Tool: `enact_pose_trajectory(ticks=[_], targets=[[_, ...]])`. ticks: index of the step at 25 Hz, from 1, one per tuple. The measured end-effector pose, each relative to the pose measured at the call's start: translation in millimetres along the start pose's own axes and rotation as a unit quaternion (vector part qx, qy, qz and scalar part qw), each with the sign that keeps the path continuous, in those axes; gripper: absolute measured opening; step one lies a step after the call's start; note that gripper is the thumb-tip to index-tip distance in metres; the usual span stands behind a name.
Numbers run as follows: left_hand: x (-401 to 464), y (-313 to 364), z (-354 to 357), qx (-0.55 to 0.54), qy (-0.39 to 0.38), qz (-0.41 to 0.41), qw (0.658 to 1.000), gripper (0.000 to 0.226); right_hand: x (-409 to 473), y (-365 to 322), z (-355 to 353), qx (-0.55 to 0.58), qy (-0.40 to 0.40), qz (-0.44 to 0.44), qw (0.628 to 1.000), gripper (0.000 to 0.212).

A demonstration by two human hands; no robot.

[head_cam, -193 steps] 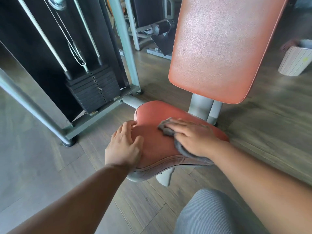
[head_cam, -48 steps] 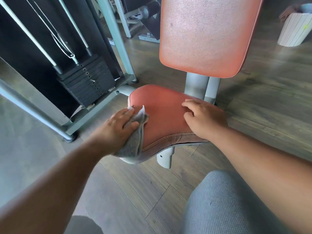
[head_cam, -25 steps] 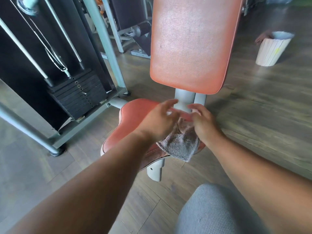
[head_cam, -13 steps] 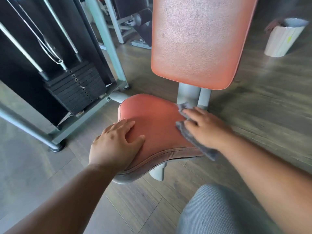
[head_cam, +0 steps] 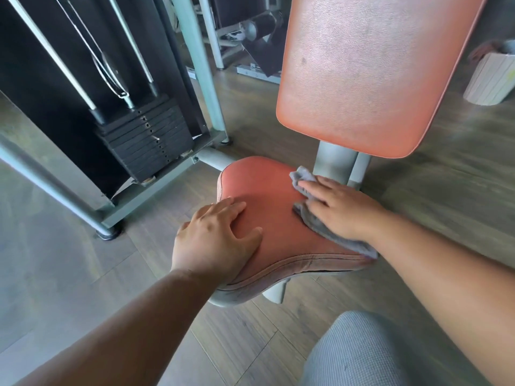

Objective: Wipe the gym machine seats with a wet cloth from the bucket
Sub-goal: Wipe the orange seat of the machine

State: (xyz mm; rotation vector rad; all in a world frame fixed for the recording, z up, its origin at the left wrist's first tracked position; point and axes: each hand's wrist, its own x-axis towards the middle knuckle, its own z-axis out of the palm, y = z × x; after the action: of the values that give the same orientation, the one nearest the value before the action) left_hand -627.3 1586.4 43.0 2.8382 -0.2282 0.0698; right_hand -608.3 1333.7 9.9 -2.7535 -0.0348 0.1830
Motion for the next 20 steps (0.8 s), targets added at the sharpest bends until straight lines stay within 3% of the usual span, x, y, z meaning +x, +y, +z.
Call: enact_pose_trajectory(ticks=[3,7,8,12,16,18,20], targets=[[-1,0,0,-0.010,0.002,0.000,1.000,0.061,54,-43,3,0.002,-0.020,0.009,1.000,0.051],[-2,-3,0,-0.015,0.023,0.012,1.000,0.059,45,-57,14,0.017,-0.039,-0.140,0.989,0.047],[-1,-3,1,-0.013,0.019,0.014,1.000,0.059,42,-45,9,0.026,-0.049,-0.147,0.988,0.046],[2,-4,3,-0.017,0.019,0.009,1.000,0.060,96,-53,-4,0.011,-0.065,-0.012,0.998,0.052],[2,-5,3,-0.024,0.024,0.012,0.999,0.056,131,-112,23,-0.007,-0.072,-0.129,0.989,0.046],[3,-6,4,-0.021,0.021,0.018,0.999,0.056,126,-92,21,0.023,-0.101,-0.171,0.980,0.043],[3,-8,5,-0.020,0.021,0.019,0.999,0.057,131,-67,16,0.029,-0.090,-0.149,0.984,0.045]])
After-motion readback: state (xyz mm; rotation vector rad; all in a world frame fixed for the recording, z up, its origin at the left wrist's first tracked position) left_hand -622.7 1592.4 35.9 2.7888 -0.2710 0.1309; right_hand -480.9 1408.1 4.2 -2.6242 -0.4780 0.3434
